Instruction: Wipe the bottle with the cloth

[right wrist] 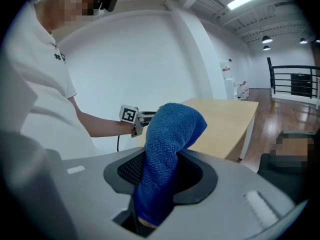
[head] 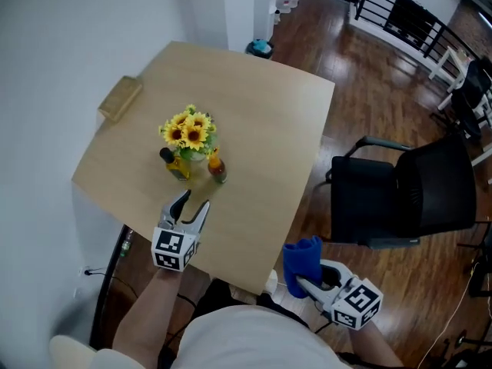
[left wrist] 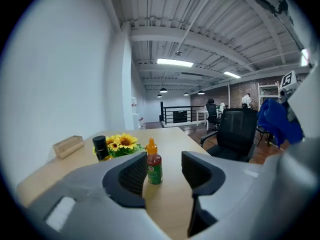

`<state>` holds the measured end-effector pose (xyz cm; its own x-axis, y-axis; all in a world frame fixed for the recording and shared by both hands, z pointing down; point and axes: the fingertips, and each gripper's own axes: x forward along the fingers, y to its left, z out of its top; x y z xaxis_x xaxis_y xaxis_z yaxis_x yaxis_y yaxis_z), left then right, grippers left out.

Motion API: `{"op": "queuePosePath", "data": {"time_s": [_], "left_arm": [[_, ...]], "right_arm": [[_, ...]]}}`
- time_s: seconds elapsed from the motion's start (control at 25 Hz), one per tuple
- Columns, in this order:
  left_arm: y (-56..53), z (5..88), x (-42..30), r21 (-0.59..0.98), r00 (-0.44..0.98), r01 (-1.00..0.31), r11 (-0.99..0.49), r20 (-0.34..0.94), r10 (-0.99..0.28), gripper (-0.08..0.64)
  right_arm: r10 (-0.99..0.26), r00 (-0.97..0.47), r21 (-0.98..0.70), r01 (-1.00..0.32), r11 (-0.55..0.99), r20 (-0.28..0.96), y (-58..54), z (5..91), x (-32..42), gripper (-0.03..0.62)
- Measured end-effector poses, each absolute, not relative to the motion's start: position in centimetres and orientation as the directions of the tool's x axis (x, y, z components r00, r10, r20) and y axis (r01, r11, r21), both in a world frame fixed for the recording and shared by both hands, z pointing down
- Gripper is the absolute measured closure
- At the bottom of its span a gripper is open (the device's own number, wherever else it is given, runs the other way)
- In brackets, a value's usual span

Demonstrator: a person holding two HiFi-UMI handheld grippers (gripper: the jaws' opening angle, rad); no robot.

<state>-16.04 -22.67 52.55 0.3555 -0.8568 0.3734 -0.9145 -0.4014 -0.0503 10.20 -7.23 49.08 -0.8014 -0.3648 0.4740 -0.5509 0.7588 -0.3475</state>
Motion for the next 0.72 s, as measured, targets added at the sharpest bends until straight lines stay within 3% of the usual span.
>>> {"op": "queuePosePath", "data": {"time_s": [0.28,0.72], "left_arm": [[-11.0,48.5,-13.7,-0.039,0.32,-0.93,-0.364,0.397,-0.86,0.349],[3.5,43.8,-12.3,0.014,0.43,-0.894,-0.449,0.314,-0.847,0.35]], "right_arm": [[-0.238,-0.869,-0.341,-0.402,0.85,0.434,-6.1,49.7,10.3,0.434],[-0.296,-0.867,-0.294,-0.428,0.855,0.401,2.3,47.4,8.3,0.434]]}}
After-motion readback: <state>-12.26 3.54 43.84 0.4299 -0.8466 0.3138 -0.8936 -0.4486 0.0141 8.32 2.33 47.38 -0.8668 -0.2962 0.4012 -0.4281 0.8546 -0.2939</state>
